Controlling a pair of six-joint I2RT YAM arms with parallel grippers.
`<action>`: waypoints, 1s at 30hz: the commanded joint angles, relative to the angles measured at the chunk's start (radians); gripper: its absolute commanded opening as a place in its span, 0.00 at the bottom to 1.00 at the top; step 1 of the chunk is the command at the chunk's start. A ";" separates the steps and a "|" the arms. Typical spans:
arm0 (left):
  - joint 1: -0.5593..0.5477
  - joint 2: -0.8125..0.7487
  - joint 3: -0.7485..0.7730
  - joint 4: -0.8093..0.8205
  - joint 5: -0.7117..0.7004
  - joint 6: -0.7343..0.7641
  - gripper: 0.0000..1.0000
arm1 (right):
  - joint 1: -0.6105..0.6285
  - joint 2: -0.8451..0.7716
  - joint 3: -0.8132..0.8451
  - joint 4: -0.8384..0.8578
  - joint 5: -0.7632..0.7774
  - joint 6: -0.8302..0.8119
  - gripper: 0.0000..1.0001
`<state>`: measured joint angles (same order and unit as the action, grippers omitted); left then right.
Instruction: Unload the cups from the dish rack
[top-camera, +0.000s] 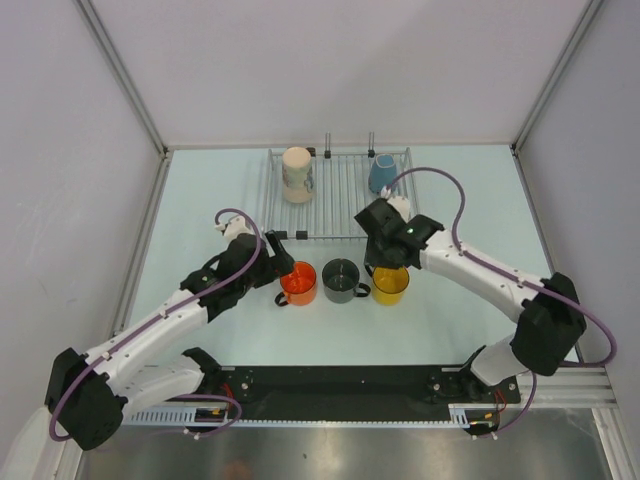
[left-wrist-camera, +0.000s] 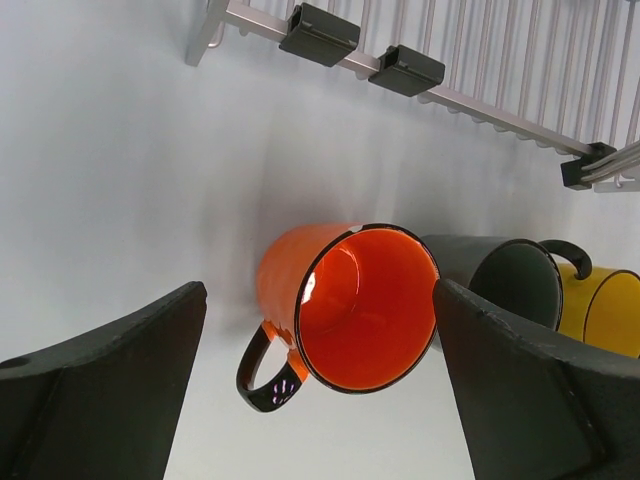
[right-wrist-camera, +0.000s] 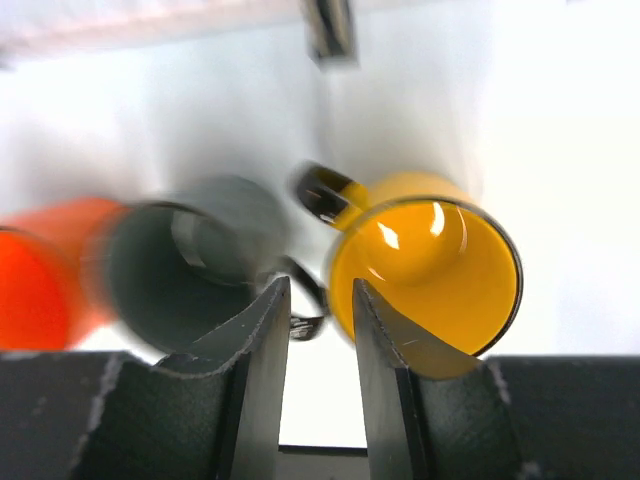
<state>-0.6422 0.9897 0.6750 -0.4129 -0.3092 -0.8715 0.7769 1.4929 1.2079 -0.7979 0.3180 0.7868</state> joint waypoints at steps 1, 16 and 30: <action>-0.008 -0.005 0.057 0.011 -0.044 0.029 1.00 | -0.002 -0.129 0.162 -0.041 0.104 -0.058 0.37; -0.007 0.348 0.537 -0.026 -0.148 0.264 1.00 | -0.103 -0.521 -0.232 0.474 0.118 -0.308 0.68; 0.021 0.531 0.741 -0.098 -0.157 0.252 1.00 | -0.177 -0.124 -0.006 0.574 0.227 -0.442 0.83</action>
<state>-0.6338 1.5646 1.4742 -0.4908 -0.4522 -0.5781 0.6449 1.2186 1.0554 -0.3283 0.4866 0.4248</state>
